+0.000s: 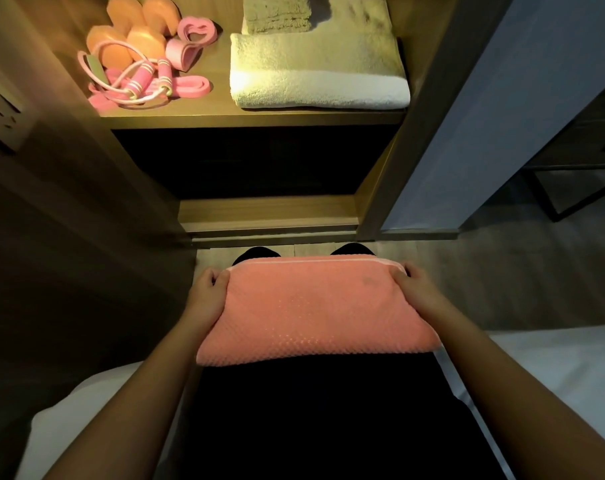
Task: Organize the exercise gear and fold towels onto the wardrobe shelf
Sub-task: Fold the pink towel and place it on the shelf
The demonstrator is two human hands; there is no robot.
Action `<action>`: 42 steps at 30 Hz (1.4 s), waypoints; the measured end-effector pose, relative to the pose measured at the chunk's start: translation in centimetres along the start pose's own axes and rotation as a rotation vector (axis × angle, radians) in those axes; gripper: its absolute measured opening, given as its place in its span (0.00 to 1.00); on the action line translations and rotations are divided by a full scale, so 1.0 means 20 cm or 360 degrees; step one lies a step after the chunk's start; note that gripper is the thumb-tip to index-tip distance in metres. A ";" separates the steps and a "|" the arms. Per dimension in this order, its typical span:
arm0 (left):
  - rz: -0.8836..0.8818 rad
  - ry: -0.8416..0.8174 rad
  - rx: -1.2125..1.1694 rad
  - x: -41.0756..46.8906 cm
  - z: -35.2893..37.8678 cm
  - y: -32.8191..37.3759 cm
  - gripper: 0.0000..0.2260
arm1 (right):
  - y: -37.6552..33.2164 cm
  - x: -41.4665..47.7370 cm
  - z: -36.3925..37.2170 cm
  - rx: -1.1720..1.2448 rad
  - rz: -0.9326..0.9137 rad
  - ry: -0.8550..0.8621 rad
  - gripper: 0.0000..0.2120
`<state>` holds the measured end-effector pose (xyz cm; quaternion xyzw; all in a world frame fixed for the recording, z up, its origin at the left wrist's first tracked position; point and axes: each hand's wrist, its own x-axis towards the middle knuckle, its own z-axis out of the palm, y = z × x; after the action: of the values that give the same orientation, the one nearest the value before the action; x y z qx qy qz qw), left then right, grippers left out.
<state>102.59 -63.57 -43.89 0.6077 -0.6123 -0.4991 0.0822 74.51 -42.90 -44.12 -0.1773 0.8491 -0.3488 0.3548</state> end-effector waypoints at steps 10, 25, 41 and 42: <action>0.0221 0.0177 -0.0016 -0.01 -0.06 0.01 0.09 | -0.03 -0.01 -0.06 0.0141 -0.0123 0.0103 0.08; -0.0057 0.0063 0.0163 0.05 -0.03 0.10 0.11 | -0.07 0.06 -0.02 0.0252 0.0315 -0.0069 0.10; -0.0508 -0.0309 -0.0300 -0.02 -0.12 0.21 0.12 | -0.09 0.07 -0.11 0.0467 0.0749 -0.0391 0.17; -0.0586 -0.0326 -0.0404 -0.02 -0.13 0.22 0.10 | -0.09 0.07 -0.12 0.0499 0.0752 -0.0389 0.16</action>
<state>101.54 -65.52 -39.28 0.6401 -0.4286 -0.6376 0.0031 71.90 -43.87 -42.30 0.0411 0.7537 -0.3594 0.5487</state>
